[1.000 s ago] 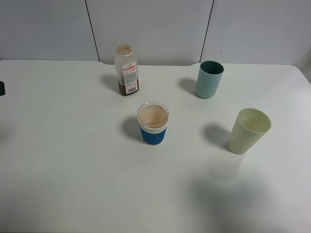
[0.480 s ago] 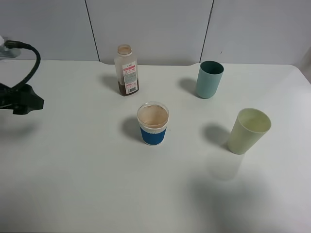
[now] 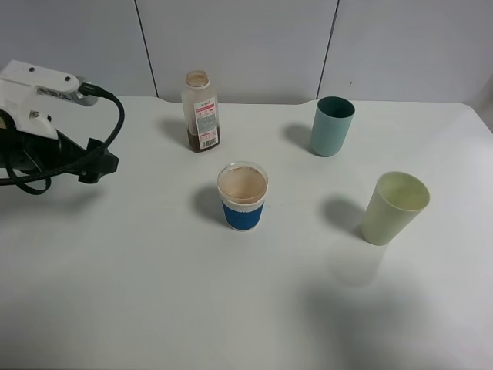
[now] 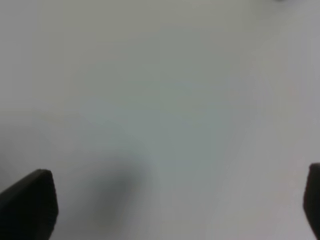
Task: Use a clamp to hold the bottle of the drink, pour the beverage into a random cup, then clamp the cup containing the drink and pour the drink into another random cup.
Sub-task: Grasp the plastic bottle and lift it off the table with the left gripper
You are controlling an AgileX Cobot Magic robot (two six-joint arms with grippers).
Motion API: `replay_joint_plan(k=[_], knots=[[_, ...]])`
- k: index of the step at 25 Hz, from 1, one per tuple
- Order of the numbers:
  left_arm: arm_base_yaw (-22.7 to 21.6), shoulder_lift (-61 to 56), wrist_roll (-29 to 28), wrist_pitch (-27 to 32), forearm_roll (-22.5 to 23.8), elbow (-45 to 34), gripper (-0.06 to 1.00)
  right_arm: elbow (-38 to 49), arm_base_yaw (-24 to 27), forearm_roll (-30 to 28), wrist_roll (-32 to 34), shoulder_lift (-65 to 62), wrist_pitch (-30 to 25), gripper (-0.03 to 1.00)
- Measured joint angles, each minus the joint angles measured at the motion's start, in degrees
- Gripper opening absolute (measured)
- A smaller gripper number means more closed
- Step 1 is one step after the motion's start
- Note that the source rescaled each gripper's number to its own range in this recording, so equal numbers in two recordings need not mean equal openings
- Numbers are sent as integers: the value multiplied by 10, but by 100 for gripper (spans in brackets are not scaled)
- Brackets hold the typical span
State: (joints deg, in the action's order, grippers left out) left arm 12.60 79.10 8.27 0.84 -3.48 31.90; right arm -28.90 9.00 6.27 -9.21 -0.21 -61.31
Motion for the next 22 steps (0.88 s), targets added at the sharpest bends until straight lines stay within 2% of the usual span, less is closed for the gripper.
replay_joint_plan(k=[4, 7, 8, 11, 16, 20, 22], knots=[[1, 27, -25, -46, 35, 0, 100, 0, 0, 0, 0, 0, 0, 100], [1, 53, -83, -91, 101, 0, 100, 0, 0, 0, 0, 0, 0, 100], [1, 72, -141, -126, 161, 0, 100, 0, 0, 0, 0, 0, 0, 100], [-2, 101, -232, -201, 264, 1, 100, 0, 0, 0, 0, 0, 0, 100], [-40, 163, -364, -334, 430, 17, 100, 0, 0, 0, 0, 0, 0, 100], [-59, 209, -394, -368, 499, 57, 100, 0, 0, 0, 0, 0, 0, 100], [-59, 217, -395, -371, 509, 68, 100, 0, 0, 0, 0, 0, 0, 100]])
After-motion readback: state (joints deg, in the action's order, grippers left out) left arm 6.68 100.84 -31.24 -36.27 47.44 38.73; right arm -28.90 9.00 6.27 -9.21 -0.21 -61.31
